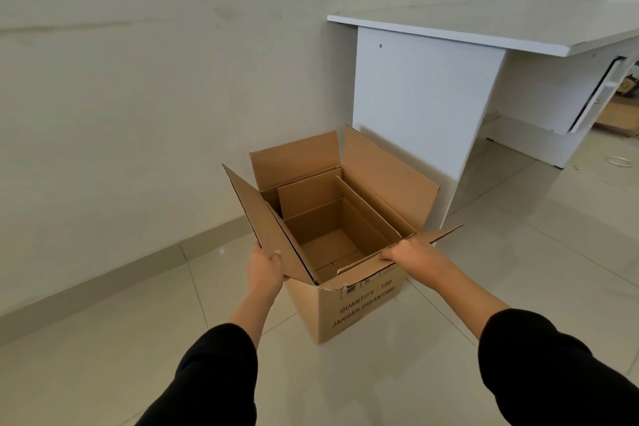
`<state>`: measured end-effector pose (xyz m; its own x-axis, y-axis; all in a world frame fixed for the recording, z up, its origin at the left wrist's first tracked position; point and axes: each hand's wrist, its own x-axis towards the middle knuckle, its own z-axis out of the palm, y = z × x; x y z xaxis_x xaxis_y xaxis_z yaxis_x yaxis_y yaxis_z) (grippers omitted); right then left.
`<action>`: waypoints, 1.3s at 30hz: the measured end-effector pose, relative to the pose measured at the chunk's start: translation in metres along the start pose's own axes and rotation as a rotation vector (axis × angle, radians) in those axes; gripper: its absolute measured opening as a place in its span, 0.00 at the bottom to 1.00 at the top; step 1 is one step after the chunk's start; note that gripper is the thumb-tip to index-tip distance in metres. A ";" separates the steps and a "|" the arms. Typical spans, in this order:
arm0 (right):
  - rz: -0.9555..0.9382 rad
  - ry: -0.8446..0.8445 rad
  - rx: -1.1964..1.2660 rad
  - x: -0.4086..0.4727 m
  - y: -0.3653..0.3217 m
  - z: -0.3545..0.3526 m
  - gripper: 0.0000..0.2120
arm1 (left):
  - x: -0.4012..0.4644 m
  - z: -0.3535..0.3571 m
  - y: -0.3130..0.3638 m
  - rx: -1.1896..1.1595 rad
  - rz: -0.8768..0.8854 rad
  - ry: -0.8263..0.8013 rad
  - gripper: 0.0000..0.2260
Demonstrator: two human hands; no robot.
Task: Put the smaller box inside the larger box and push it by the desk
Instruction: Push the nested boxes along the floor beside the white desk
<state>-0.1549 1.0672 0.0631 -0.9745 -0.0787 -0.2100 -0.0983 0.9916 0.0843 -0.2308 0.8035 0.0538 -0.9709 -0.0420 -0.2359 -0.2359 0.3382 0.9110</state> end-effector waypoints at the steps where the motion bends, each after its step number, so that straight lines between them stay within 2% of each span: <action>1: 0.007 0.007 -0.015 0.001 0.004 -0.002 0.10 | 0.001 0.002 0.002 -0.016 -0.009 0.003 0.20; 3: 0.017 0.038 -0.066 0.003 0.010 -0.009 0.07 | -0.002 0.004 0.007 -0.043 -0.022 -0.010 0.21; 7: 0.035 0.207 -0.096 -0.008 0.003 -0.014 0.07 | -0.023 0.003 0.013 0.141 0.103 0.008 0.38; 9: 0.063 0.231 -0.063 -0.018 -0.006 -0.011 0.11 | -0.046 0.001 0.021 0.299 0.260 0.066 0.37; 11: 0.061 0.267 -0.061 -0.027 -0.013 -0.005 0.15 | -0.067 0.001 0.029 0.428 0.479 0.063 0.31; 13: 0.039 0.293 -0.044 -0.028 -0.012 0.000 0.17 | -0.083 0.007 0.038 0.550 0.652 -0.043 0.28; 15: 0.022 0.318 0.001 -0.024 -0.004 0.004 0.17 | -0.096 0.022 0.045 0.696 0.741 -0.180 0.28; 17: 0.019 0.298 0.025 -0.019 0.007 0.005 0.16 | -0.105 0.045 0.044 0.802 0.697 -0.319 0.31; 19: -0.009 0.233 -0.001 -0.015 0.020 0.005 0.15 | -0.109 0.072 0.035 0.848 0.610 -0.361 0.31; 24: -0.081 0.162 -0.071 -0.006 0.054 0.001 0.17 | -0.107 0.128 0.037 1.104 0.361 -0.248 0.20; 27: -0.153 0.124 -0.039 -0.002 0.066 0.012 0.11 | -0.101 0.145 0.035 1.228 0.237 -0.157 0.18; 29: -0.187 0.097 -0.004 0.001 0.068 0.021 0.08 | -0.095 0.151 0.030 1.245 0.207 -0.121 0.14; 31: -0.195 0.071 0.002 0.004 0.068 0.026 0.09 | -0.089 0.156 0.025 1.252 0.219 -0.115 0.13; 39: -0.192 0.071 0.021 0.033 0.084 0.022 0.10 | -0.057 0.171 0.021 1.261 0.279 -0.125 0.22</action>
<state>-0.1908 1.1505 0.0418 -0.9502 -0.2724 -0.1514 -0.2798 0.9596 0.0292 -0.1733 0.9742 0.0287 -0.9541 0.2373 -0.1828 0.2404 0.9707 0.0058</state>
